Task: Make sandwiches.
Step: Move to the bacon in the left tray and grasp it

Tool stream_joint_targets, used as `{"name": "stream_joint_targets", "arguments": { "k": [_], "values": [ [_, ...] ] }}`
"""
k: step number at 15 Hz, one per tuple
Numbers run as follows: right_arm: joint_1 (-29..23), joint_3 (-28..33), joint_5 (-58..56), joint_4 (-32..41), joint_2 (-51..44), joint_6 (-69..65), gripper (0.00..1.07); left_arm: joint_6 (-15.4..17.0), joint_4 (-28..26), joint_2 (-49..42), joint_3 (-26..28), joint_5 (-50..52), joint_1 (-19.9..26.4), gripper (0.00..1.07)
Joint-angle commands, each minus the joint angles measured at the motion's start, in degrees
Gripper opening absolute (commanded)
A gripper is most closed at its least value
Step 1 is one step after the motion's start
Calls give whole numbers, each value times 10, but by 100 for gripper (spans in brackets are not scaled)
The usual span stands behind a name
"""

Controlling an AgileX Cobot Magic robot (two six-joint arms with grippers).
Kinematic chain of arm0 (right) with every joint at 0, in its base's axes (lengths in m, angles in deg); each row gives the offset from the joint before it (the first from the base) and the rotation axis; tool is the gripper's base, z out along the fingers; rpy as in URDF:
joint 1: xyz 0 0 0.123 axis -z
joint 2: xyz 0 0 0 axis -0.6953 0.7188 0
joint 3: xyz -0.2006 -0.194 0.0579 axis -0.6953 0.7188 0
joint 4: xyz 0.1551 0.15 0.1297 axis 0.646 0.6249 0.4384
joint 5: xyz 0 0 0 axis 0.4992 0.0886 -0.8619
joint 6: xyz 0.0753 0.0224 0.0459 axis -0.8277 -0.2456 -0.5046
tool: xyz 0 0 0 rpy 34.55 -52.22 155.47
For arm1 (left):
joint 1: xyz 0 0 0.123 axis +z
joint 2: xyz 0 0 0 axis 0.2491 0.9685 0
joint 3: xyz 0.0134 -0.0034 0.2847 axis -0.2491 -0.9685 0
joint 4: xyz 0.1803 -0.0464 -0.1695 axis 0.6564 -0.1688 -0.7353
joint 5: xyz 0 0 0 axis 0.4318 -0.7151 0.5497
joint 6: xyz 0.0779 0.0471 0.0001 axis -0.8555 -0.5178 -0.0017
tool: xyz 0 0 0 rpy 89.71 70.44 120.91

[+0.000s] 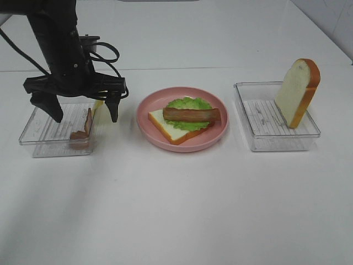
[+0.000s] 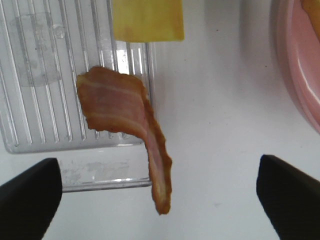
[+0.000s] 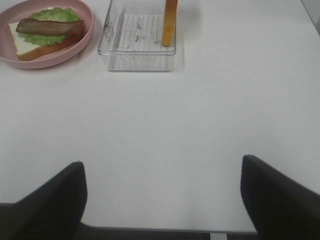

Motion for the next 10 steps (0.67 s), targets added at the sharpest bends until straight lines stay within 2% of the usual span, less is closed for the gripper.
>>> {"name": "stream_joint_targets", "arguments": {
  "k": [1,4,6,9,10],
  "values": [
    [4,3,5,0,-19,5,81,6,-6,10,-3,13,1,98],
    [4,3,5,0,-19,5,81,6,-8,28,-3,13,1,97],
    [4,3,5,0,-19,5,81,6,-9,29,-3,11,1,93],
    [4,3,5,0,-19,5,81,12,-9,29,-3,3,1,67],
    [4,3,5,0,-19,5,81,20,-7,29,-3,3,1,62]
  ]
}}
